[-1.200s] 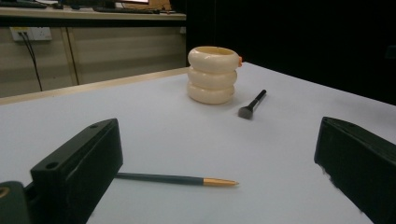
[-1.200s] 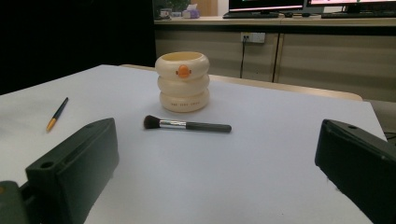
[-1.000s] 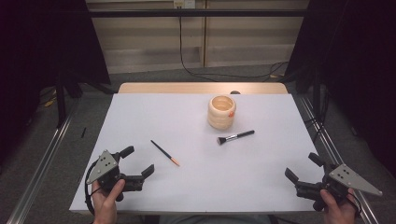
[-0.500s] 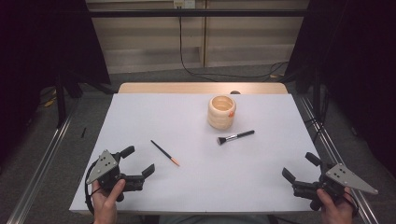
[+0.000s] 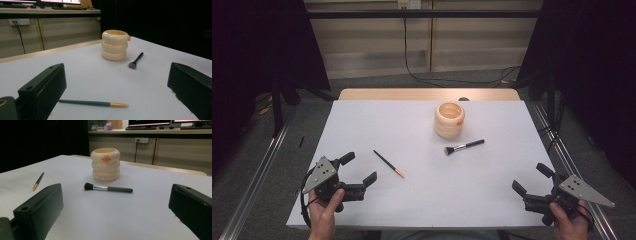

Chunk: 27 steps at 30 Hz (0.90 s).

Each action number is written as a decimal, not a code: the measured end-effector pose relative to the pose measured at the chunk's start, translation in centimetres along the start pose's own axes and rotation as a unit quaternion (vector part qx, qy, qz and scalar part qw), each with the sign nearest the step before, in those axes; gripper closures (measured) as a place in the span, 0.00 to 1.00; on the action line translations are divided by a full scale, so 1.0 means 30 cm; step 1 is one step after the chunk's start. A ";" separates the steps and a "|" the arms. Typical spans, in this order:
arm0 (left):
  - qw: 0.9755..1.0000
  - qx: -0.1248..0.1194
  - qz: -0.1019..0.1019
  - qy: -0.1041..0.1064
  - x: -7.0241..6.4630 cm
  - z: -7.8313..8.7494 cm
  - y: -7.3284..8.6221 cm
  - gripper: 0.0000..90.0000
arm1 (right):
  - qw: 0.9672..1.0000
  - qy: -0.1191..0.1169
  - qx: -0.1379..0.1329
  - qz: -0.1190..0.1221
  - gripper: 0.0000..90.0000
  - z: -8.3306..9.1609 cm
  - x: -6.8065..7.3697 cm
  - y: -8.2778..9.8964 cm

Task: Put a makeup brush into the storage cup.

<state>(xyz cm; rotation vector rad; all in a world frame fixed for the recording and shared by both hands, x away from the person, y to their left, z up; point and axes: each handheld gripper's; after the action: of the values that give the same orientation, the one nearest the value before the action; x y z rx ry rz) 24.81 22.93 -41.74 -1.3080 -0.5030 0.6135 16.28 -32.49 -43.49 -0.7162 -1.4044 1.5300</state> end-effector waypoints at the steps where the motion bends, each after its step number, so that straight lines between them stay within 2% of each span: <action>1: 1.000 0.001 0.003 0.001 0.004 -0.004 -0.006 0.02 | 1.000 -0.001 0.001 0.001 0.00 0.000 0.002 0.000; 5: 1.000 -0.002 0.002 0.004 0.009 -0.013 -0.026 0.02 | 1.000 -0.003 0.005 0.002 0.00 -0.001 0.008 0.002; 6: 1.000 -0.004 -0.010 0.007 0.013 -0.019 -0.040 0.02 | 1.000 -0.004 0.006 0.005 0.00 -0.003 0.010 0.003; 11: 0.999 -0.026 -0.023 0.002 0.025 -0.040 -0.075 0.01 | 1.000 0.000 0.004 0.003 0.00 -0.004 0.005 0.003; 12: 0.999 -0.024 -0.028 0.003 0.028 -0.046 -0.080 0.01 | 1.000 -0.001 0.004 0.002 0.00 -0.004 0.004 0.002; 18: 0.999 -0.018 -0.031 0.010 0.032 -0.081 -0.089 0.01 | 1.000 -0.001 0.003 0.004 0.00 -0.002 0.005 0.002; 24: 1.000 -0.012 -0.026 0.011 0.063 -0.127 -0.108 0.01 | 1.000 -0.003 0.004 0.002 0.00 0.001 0.004 0.002; 26: 0.999 -0.014 -0.028 0.018 0.071 -0.143 -0.113 0.01 | 1.000 -0.003 0.004 0.001 0.00 -0.001 0.003 0.002; 27: 0.999 -0.019 -0.013 0.024 0.083 -0.159 -0.116 0.02 | 1.000 -0.003 0.003 0.001 0.00 -0.001 0.003 0.002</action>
<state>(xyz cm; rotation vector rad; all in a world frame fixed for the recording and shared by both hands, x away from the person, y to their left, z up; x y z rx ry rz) 30.25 20.64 -39.26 -1.3463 -0.4941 0.5516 16.25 -32.40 -43.53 -0.7099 -1.4022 1.5390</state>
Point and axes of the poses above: each handheld gripper's, and its own axes: z roughly backward along the jaws, y roughly out of its underside, x roughly to its left, and after that the axes turned 5 degrees about -z, right-handed
